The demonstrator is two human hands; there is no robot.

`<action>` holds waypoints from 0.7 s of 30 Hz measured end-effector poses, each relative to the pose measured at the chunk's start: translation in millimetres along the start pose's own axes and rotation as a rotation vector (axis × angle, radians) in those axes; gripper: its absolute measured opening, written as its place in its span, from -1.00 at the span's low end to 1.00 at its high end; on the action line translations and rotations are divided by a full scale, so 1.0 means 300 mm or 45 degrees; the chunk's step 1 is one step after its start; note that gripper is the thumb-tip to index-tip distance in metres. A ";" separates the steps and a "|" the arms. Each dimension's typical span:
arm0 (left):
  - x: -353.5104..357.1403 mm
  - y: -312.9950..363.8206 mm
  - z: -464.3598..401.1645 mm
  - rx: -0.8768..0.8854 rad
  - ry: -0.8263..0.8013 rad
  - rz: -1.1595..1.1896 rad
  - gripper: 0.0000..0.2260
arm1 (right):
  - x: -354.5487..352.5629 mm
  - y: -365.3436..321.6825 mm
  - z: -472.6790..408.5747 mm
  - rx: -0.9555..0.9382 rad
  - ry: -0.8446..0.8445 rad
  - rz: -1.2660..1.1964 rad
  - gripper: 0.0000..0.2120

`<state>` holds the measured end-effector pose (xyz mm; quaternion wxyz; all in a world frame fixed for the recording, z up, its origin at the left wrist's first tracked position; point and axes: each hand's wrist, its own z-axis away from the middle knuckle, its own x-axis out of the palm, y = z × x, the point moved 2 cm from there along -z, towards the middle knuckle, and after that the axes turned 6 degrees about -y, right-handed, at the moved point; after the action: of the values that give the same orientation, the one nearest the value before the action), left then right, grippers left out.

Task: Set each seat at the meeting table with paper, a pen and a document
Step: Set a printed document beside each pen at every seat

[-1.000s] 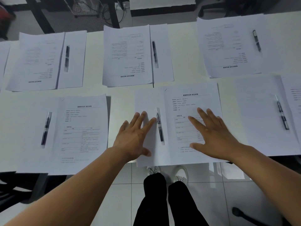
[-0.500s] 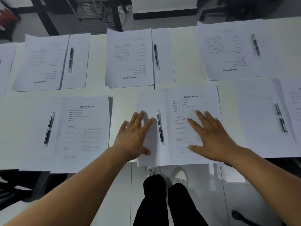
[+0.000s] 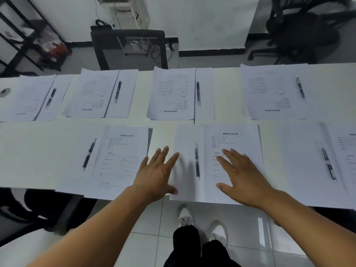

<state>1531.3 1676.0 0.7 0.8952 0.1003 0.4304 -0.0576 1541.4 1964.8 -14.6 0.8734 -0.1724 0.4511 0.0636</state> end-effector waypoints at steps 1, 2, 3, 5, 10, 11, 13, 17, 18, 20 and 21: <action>-0.008 0.007 0.026 -0.013 0.016 0.001 0.10 | -0.011 -0.014 0.009 -0.017 0.014 0.002 -0.18; -0.011 0.013 0.046 -0.021 0.034 0.006 0.08 | -0.019 -0.028 0.014 -0.034 0.019 -0.002 -0.18; -0.014 0.019 0.069 -0.033 0.048 0.007 0.05 | -0.026 -0.043 0.020 -0.052 0.024 -0.001 -0.19; -0.021 0.027 0.105 -0.055 0.073 0.001 -0.01 | -0.043 -0.077 0.021 -0.090 0.030 0.009 -0.19; -0.022 -0.005 0.226 -0.148 0.126 0.024 -0.05 | -0.090 -0.226 0.020 -0.230 0.066 0.014 -0.19; -0.026 -0.021 0.253 -0.165 0.133 0.030 -0.05 | -0.099 -0.263 0.020 -0.254 0.073 0.012 -0.19; -0.025 -0.053 0.286 -0.194 0.133 0.027 -0.06 | -0.106 -0.319 0.018 -0.293 0.073 0.010 -0.19; -0.028 -0.134 0.341 -0.218 0.132 0.016 -0.05 | -0.107 -0.425 0.009 -0.345 0.072 0.027 -0.18; -0.029 -0.165 0.358 -0.219 0.138 0.020 -0.05 | -0.105 -0.462 0.004 -0.347 0.071 0.027 -0.17; -0.034 -0.203 0.375 -0.206 0.137 0.038 -0.06 | -0.105 -0.507 -0.001 -0.342 0.061 0.035 -0.17; -0.036 -0.241 0.388 -0.196 0.146 0.042 -0.05 | -0.105 -0.548 -0.009 -0.336 0.065 0.044 -0.17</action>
<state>1599.4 1579.1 70.6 0.8750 0.0415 0.4823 -0.0036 1564.5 1811.9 49.5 0.8302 -0.2796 0.4636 0.1329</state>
